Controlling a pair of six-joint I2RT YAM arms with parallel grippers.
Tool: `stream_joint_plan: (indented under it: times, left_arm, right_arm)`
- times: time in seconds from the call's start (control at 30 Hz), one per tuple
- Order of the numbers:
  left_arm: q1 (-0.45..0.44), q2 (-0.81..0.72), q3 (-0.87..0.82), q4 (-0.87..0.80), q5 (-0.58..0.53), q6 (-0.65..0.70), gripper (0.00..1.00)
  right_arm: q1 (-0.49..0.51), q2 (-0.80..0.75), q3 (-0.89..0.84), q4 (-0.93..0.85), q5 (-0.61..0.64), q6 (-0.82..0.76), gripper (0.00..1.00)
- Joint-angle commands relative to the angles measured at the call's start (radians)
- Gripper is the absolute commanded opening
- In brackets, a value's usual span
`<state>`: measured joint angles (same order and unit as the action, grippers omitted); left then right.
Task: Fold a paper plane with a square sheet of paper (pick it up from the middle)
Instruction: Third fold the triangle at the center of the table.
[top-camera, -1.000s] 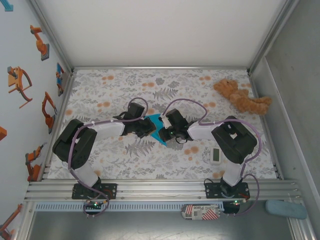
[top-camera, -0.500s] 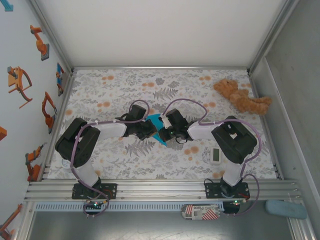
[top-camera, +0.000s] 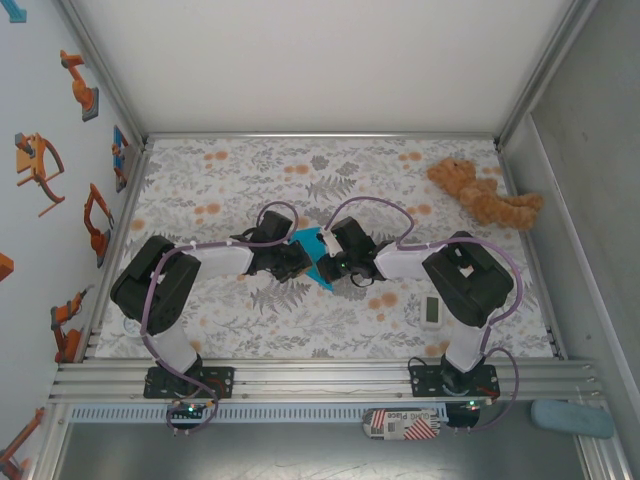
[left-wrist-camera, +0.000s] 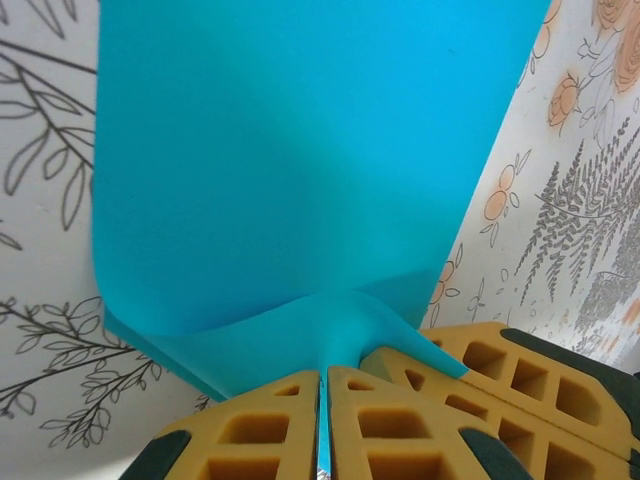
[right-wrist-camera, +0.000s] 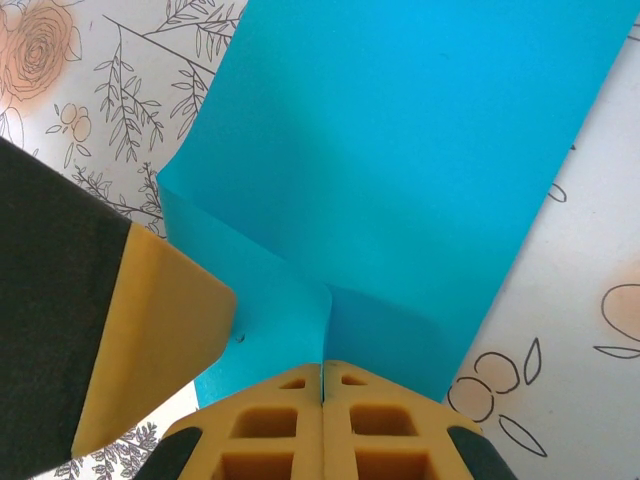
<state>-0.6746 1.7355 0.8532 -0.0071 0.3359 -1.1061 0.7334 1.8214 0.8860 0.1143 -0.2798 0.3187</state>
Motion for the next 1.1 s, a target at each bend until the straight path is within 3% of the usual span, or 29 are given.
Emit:
stream_joint_plan:
  times: [0.0, 1.07]
  left_arm:
    - [-0.006, 0.019, -0.009, -0.036, -0.009, -0.002, 0.12]
    - [-0.003, 0.018, 0.033, -0.091, -0.018, 0.026, 0.13]
  right_arm:
    - [-0.008, 0.022, 0.021, -0.036, -0.002, 0.008, 0.0]
    - [-0.008, 0.009, 0.011, -0.028, -0.005, 0.012, 0.0]
